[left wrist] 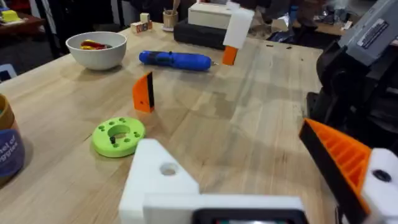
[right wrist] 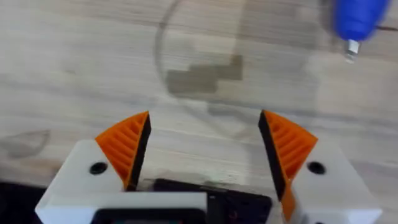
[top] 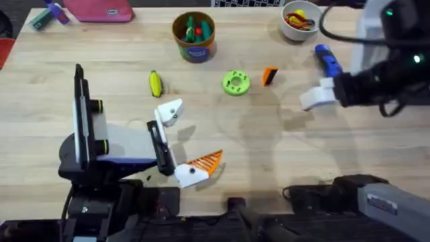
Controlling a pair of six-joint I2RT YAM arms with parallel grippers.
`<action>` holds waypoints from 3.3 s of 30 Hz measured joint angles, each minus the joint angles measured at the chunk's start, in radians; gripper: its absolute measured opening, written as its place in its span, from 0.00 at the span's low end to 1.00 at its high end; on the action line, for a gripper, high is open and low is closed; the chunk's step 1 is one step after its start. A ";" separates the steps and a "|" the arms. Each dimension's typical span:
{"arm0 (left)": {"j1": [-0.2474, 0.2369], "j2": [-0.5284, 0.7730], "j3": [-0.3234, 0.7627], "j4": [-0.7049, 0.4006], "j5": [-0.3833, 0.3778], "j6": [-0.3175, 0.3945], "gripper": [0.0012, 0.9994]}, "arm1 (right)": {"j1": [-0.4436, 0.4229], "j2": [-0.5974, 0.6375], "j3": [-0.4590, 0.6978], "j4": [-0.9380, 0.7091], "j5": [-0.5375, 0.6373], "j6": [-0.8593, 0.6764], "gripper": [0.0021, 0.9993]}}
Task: Pick up the gripper from the table and insert it into the empty holder that is missing its gripper. Then pick up a screw, insert it into the mounting hole, and use the screwdriver to tighten it. Finally, clean up the table by picking up the vegetable and placing it into the bucket.
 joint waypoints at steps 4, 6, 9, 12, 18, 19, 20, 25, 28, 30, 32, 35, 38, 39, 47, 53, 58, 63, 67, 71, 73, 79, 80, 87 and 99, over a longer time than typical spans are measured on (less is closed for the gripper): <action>0.000 0.000 0.000 0.000 0.000 0.000 0.99 | 0.047 0.157 0.158 -0.076 -0.096 0.006 0.99; 0.000 0.000 0.000 0.000 0.000 0.000 0.99 | 0.068 0.239 0.261 -0.092 -0.121 0.030 0.99; 0.000 0.000 0.000 0.000 0.000 0.000 0.99 | 0.091 0.349 0.411 -0.093 -0.144 0.112 0.99; 0.000 0.000 0.000 0.000 0.000 0.001 0.99 | 0.112 0.443 0.517 -0.074 -0.152 0.211 0.99; 0.000 0.000 0.000 0.000 0.000 0.003 0.99 | 0.165 0.585 0.542 0.021 -0.129 0.316 0.99; 0.000 0.000 0.000 0.000 0.000 0.003 0.99 | 0.174 0.609 0.542 0.023 -0.108 0.325 0.99; 0.000 0.000 0.000 0.000 0.000 0.003 0.99 | 0.183 0.627 0.542 0.023 -0.087 0.331 0.99; 0.000 0.000 0.000 0.000 0.000 0.003 0.99 | 0.191 0.671 0.542 0.031 -0.020 0.340 0.97; 0.000 0.000 0.000 0.000 0.000 0.003 0.99 | 0.192 0.674 0.542 0.042 -0.002 0.342 0.94; 0.000 0.000 0.000 0.000 0.000 0.003 0.99 | 0.196 0.674 0.542 0.056 0.007 0.342 0.93; 0.000 0.000 0.000 0.000 0.000 0.003 0.99 | 0.204 0.676 0.542 0.065 0.013 0.341 0.91; 0.000 0.000 0.000 0.000 0.000 0.003 0.99 | 0.221 0.691 0.542 0.071 0.015 0.327 0.89; 0.000 0.000 0.000 0.000 0.000 0.003 0.99 | 0.236 0.718 0.542 0.071 0.015 0.312 0.84; 0.000 0.000 0.000 0.000 0.000 0.003 0.99 | 0.239 0.726 0.542 0.071 0.015 0.308 0.83; 0.000 0.000 0.000 0.000 0.000 0.003 0.99 | 0.242 0.751 0.542 0.090 0.018 0.286 0.56; 0.000 0.000 0.000 0.000 0.000 0.003 0.99 | 0.242 0.751 0.542 0.089 0.019 0.281 0.02; 0.000 0.000 0.000 0.000 0.000 0.003 0.99 | 0.242 0.751 0.542 0.089 0.022 0.280 0.01; 0.000 0.000 0.000 0.000 0.000 0.003 0.99 | 0.242 0.743 0.543 0.061 0.021 0.284 0.01; 0.000 0.000 0.000 0.000 0.000 0.003 0.99 | 0.241 0.674 0.543 0.060 -0.020 0.293 0.01; 0.000 0.000 0.000 0.000 0.000 0.003 0.99 | 0.227 0.533 0.533 0.105 -0.122 0.297 0.01; 0.000 0.000 0.000 0.000 0.000 0.003 0.99 | 0.210 0.449 0.496 0.163 -0.195 0.299 0.01; 0.000 0.000 0.000 0.000 0.000 0.003 0.99 | 0.151 0.210 0.250 0.419 -0.471 0.314 0.01; 0.000 0.000 0.000 0.000 0.000 0.003 0.99 | 0.142 0.170 0.195 0.471 -0.528 0.325 0.01; 0.000 0.000 0.000 0.000 0.000 0.003 0.99 | 0.103 -0.017 -0.168 0.870 -0.903 0.443 0.01; 0.000 0.000 0.000 0.000 0.000 0.003 0.99 | 0.107 0.042 -0.432 1.295 -1.345 0.692 0.01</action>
